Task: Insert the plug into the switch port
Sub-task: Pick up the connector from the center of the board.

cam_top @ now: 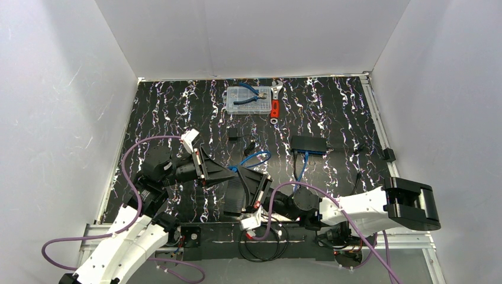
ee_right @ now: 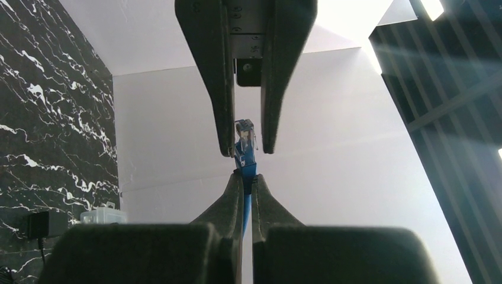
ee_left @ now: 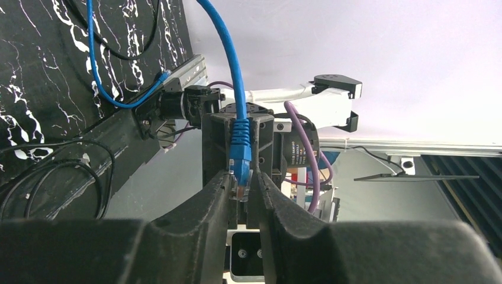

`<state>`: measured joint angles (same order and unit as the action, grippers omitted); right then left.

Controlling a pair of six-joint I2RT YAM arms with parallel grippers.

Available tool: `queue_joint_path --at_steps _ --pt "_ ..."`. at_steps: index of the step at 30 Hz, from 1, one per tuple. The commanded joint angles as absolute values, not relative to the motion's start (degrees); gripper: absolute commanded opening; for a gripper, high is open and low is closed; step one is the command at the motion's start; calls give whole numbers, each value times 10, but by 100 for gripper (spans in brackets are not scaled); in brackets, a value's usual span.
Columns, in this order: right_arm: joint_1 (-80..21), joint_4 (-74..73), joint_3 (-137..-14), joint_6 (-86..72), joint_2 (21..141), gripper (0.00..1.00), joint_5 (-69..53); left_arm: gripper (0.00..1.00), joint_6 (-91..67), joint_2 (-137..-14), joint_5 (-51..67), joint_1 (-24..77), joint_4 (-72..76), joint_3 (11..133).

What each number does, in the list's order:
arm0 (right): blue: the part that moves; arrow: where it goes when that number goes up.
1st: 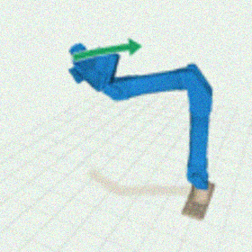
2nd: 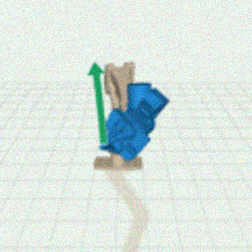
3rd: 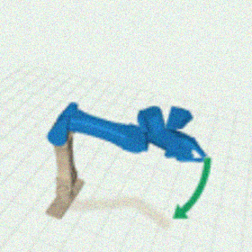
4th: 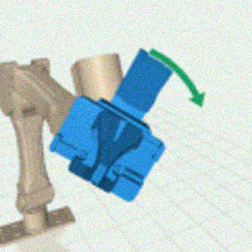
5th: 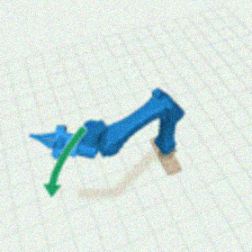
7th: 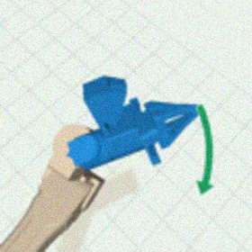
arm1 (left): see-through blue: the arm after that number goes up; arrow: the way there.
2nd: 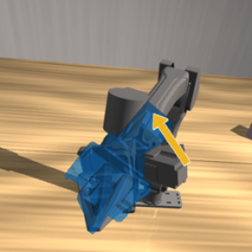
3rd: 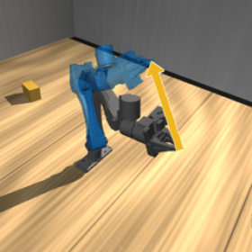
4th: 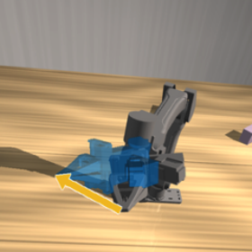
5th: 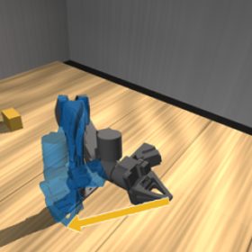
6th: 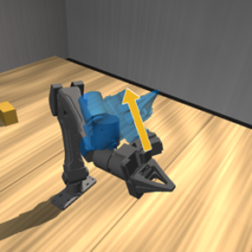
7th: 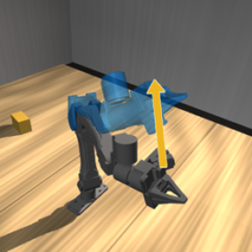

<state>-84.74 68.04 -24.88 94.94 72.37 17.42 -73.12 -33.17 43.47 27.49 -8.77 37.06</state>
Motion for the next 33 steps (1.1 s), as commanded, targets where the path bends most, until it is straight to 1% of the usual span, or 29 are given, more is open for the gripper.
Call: queue_joint_path --at_steps 1,3,4,10,13,15,17,21,23,27,31,33 --pt "-851 740 -269 952 728 1 188 14 -724 -330 449 272 -73 367" --pt "-851 743 -268 952 730 1 190 1 -724 -331 451 272 -70 364" --pt "-851 745 -267 953 730 1 191 0 -725 -331 451 272 -69 362" --pt "-851 740 -268 950 726 2 197 0 -719 -337 456 272 -65 365" --pt "-852 724 -268 939 713 14 198 0 -715 -339 457 272 -66 365" --pt "-852 695 -268 922 693 19 199 0 -710 -341 457 272 -67 365" --pt "-852 617 -272 890 664 21 203 0 -704 -342 457 272 -69 365" --pt "-852 368 -317 777 592 21 209 0 -693 -344 459 272 -70 364" --pt "-850 273 -337 716 559 22 196 0 -685 -346 460 272 -74 365" --pt "-846 117 -371 620 496 32 157 0 -664 -356 465 272 -80 365" --pt "-842 -5 -415 528 454 43 153 0 -625 -372 475 272 -100 377" --pt "-839 -40 -437 468 444 51 169 0 -600 -385 487 272 -113 386"
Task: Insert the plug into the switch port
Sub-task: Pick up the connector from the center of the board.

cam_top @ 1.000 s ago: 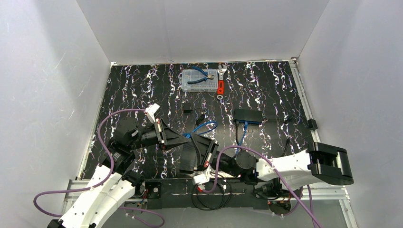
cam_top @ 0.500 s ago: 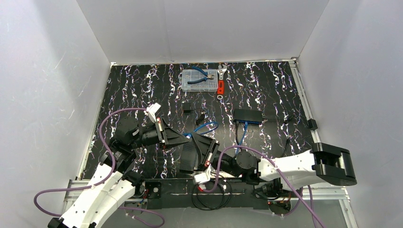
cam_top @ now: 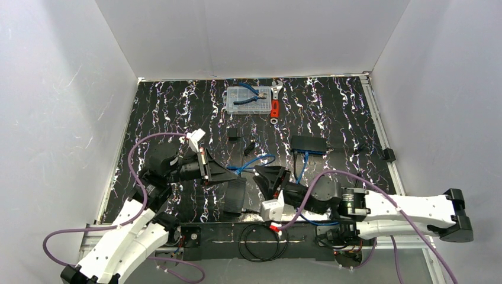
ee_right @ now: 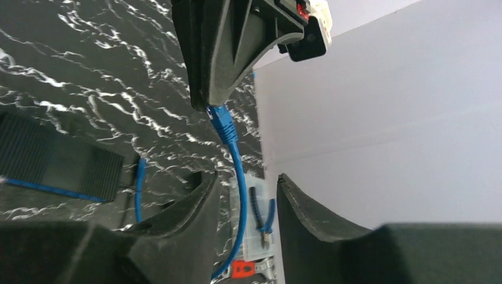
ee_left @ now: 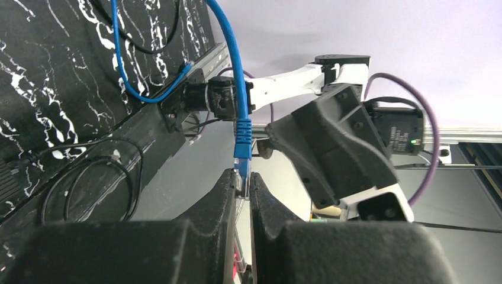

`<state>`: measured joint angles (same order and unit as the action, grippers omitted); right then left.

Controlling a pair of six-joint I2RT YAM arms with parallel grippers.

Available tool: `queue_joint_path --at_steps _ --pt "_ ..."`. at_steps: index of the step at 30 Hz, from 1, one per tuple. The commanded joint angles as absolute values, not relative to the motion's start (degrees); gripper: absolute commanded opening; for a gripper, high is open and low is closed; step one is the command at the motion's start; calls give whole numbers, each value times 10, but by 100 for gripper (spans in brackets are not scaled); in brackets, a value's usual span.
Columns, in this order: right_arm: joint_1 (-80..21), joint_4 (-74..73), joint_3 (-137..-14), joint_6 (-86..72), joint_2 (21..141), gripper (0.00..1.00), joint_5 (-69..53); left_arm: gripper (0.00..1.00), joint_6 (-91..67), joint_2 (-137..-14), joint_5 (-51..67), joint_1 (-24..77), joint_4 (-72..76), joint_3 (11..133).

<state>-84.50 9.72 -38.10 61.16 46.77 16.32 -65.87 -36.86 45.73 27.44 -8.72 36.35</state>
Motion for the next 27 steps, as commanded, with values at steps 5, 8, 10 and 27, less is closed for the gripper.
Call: queue_joint_path --at_steps 5,8,10,27 --pt "-816 -119 -510 337 461 72 208 0 -517 -412 503 272 -164 410" --pt "-767 -207 -569 293 490 71 110 0 -472 -429 521 272 -189 420" --pt "-730 -232 -585 285 496 71 24 0 -440 -442 540 272 -206 426" --pt "-662 -183 -583 297 570 60 -265 0 -313 -482 628 272 -285 432"
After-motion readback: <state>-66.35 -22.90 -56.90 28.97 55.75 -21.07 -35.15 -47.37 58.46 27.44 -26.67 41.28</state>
